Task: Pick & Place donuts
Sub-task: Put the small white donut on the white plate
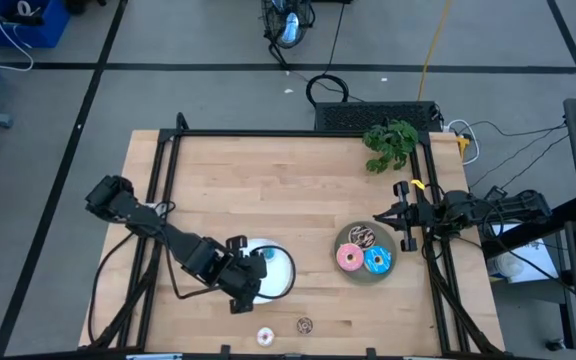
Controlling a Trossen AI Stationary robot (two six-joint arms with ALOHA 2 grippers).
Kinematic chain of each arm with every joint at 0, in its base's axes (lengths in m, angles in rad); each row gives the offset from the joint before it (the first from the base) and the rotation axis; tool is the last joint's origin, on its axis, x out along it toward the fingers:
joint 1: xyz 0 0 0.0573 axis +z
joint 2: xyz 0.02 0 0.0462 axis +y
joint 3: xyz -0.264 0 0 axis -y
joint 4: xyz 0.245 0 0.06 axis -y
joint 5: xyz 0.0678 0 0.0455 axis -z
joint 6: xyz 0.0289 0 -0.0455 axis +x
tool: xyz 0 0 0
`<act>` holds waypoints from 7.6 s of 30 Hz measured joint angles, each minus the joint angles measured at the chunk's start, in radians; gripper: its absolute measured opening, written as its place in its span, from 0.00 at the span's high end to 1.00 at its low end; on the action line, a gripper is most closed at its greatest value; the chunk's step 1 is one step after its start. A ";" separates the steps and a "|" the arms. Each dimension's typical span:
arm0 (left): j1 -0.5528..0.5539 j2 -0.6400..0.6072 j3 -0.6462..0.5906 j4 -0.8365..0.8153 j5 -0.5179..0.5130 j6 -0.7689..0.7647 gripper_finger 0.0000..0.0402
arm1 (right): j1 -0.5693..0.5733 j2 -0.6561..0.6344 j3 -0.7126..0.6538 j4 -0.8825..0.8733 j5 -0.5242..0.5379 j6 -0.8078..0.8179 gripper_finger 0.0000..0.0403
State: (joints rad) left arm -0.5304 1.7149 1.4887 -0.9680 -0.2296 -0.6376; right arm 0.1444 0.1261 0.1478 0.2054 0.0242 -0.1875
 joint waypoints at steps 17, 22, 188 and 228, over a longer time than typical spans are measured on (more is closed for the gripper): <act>0.011 0.182 0.094 0.266 0.117 0.102 0.99 | 0.000 0.003 0.000 0.006 0.002 0.000 1.00; -0.014 0.317 0.278 0.212 0.178 0.195 0.98 | 0.000 0.004 0.000 0.004 0.003 0.000 1.00; -0.123 0.386 0.803 -0.603 -0.053 0.055 0.98 | 0.000 0.021 0.000 0.022 0.001 0.017 1.00; 0.205 0.388 0.194 -0.088 0.161 0.345 0.99 | 0.000 0.021 0.000 0.021 0.000 0.007 1.00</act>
State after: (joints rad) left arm -0.3254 2.1029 1.6831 -1.0562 -0.0688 -0.2930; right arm 0.1448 0.1474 0.1474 0.2268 0.0246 -0.1802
